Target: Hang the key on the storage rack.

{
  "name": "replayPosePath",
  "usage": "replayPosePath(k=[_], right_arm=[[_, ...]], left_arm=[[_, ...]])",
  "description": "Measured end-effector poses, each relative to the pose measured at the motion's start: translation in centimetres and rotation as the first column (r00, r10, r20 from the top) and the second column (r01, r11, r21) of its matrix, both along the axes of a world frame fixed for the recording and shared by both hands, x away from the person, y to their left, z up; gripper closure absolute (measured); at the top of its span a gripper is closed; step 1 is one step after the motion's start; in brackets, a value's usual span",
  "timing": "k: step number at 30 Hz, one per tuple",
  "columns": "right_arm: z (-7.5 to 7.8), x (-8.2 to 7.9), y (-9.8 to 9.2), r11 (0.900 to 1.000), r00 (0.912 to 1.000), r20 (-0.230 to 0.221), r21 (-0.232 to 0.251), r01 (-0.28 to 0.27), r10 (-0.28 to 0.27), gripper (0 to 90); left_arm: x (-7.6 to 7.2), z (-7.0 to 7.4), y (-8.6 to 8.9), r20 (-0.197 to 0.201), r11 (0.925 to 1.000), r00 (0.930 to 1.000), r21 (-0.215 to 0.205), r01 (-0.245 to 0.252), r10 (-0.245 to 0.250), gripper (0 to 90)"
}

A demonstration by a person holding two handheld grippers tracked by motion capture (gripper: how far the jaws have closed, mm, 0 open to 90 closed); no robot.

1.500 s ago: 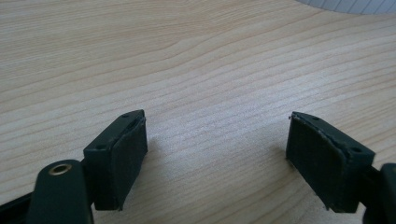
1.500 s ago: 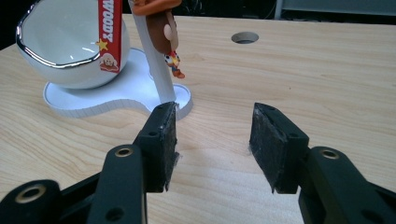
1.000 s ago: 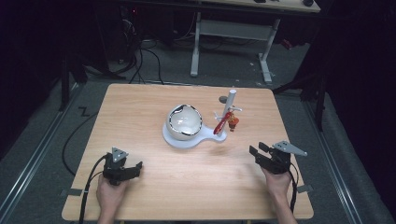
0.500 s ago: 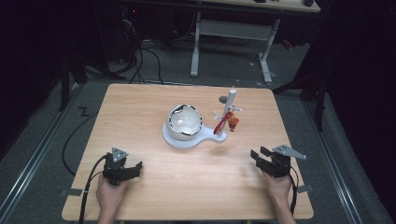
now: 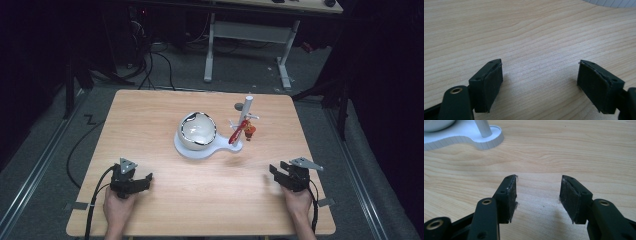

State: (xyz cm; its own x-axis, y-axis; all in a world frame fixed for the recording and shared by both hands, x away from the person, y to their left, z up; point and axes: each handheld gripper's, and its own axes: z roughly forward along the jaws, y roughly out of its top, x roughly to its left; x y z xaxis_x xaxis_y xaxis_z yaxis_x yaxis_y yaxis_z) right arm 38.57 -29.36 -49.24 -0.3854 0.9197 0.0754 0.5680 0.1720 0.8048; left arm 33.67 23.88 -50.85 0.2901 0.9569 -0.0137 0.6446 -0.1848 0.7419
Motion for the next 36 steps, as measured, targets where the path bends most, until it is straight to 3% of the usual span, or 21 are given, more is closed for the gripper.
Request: replayPosePath(k=[20, 24, 28, 36], right_arm=[[-0.78, 0.77, 0.28, 0.996, 0.999, -0.035, -0.084, 0.025, -0.028, 45.3], [-0.91, 1.02, 0.31, 0.993, 0.9972, -0.067, -0.113, 0.023, -0.031, 41.4], [-0.92, 0.99, 0.51, 0.991, 0.9973, -0.065, -0.132, 0.026, -0.034, 39.6], [-0.94, 0.82, 0.58, 0.99, 0.9959, -0.069, -0.131, 0.048, -0.058, 36.7]], left_arm=[[0.0, 0.0, 0.0, 0.0, 1.0, 1.0, 0.0, 0.0, 0.0, 21.3], [-0.01, 0.01, 0.0, -0.001, 1.0, 1.0, 0.001, 0.0, 0.0, 21.3], [-0.03, 0.01, 0.0, -0.001, 1.0, 1.0, 0.001, 0.0, 0.0, 21.2], [-0.07, 0.0, 0.0, -0.001, 1.0, 1.0, 0.0, 0.0, 0.0, 21.2]])
